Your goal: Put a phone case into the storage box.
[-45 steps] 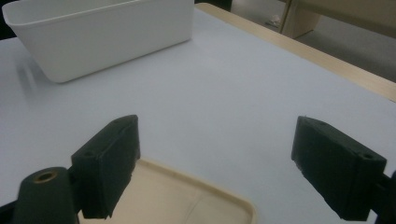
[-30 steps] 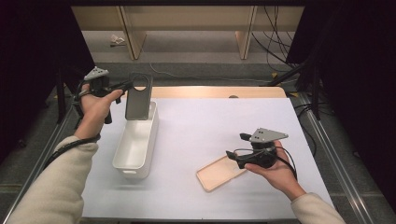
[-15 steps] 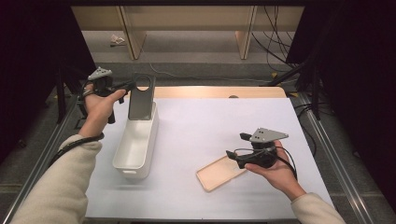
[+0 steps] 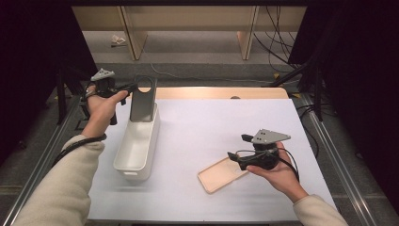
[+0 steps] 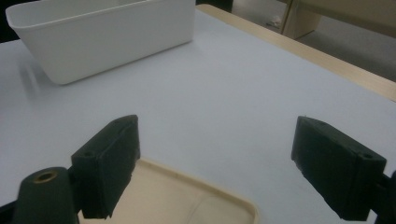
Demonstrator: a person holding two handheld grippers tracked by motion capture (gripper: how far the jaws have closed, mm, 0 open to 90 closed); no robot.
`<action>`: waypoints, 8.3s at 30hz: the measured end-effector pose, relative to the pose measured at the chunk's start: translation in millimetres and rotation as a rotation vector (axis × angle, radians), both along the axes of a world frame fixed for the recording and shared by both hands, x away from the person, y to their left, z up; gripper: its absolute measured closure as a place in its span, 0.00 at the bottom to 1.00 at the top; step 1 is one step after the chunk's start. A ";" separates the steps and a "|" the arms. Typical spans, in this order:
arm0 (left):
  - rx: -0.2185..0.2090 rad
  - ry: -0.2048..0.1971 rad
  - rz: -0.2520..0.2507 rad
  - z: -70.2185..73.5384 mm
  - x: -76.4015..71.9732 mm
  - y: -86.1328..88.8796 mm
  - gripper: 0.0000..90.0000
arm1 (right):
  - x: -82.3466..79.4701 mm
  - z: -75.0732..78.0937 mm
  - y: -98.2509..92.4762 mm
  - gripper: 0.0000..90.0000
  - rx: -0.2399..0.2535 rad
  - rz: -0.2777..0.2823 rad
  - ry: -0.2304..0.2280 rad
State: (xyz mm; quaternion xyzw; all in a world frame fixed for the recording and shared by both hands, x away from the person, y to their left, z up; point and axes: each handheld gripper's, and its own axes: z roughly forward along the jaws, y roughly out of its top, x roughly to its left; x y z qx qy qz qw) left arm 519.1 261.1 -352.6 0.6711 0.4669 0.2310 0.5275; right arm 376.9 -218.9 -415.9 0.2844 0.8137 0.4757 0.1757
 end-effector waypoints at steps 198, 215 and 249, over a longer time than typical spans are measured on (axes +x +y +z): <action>0.170 0.066 -0.163 -72.4 -189.6 -39.9 0.01 | 0.1 -3.1 8.3 0.18 0.006 0.010 0.035; 0.163 0.060 -0.153 -71.5 -188.4 -38.7 0.01 | -1.8 -2.9 11.0 0.19 0.005 0.022 0.053; 0.172 0.056 -0.157 -71.2 -188.6 -39.8 0.01 | -3.4 -38.2 -8.1 1.00 -0.551 0.017 0.557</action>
